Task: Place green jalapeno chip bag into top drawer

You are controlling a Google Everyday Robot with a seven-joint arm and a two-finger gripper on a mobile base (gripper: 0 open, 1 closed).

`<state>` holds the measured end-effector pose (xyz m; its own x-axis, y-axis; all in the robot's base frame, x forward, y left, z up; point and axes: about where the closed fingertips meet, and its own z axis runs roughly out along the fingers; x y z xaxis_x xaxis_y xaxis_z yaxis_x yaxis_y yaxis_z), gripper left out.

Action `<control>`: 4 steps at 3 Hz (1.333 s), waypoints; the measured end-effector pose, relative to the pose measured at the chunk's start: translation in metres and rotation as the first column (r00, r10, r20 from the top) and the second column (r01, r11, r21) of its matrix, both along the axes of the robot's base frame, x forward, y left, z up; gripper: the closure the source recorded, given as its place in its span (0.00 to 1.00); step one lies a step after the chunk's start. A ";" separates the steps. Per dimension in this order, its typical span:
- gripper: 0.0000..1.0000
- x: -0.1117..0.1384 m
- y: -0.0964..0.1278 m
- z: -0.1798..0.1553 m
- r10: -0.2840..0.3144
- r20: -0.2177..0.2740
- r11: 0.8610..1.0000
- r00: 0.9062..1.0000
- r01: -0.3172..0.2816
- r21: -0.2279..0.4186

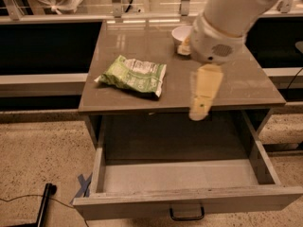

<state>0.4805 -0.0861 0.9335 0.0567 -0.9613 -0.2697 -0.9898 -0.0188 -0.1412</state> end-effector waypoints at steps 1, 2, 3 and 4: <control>0.00 0.021 0.068 -0.017 0.111 0.003 0.993 0.994 -0.111 0.045; 0.00 0.044 0.113 -0.032 0.150 0.024 0.986 0.988 -0.152 0.070; 0.00 0.046 0.118 -0.033 0.155 0.026 0.985 0.988 -0.157 0.072; 0.00 0.049 0.119 -0.032 0.155 0.040 0.983 0.987 -0.158 0.089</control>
Offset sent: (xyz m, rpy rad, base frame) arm 0.0743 0.1655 -0.0488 0.1041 -0.0409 0.1921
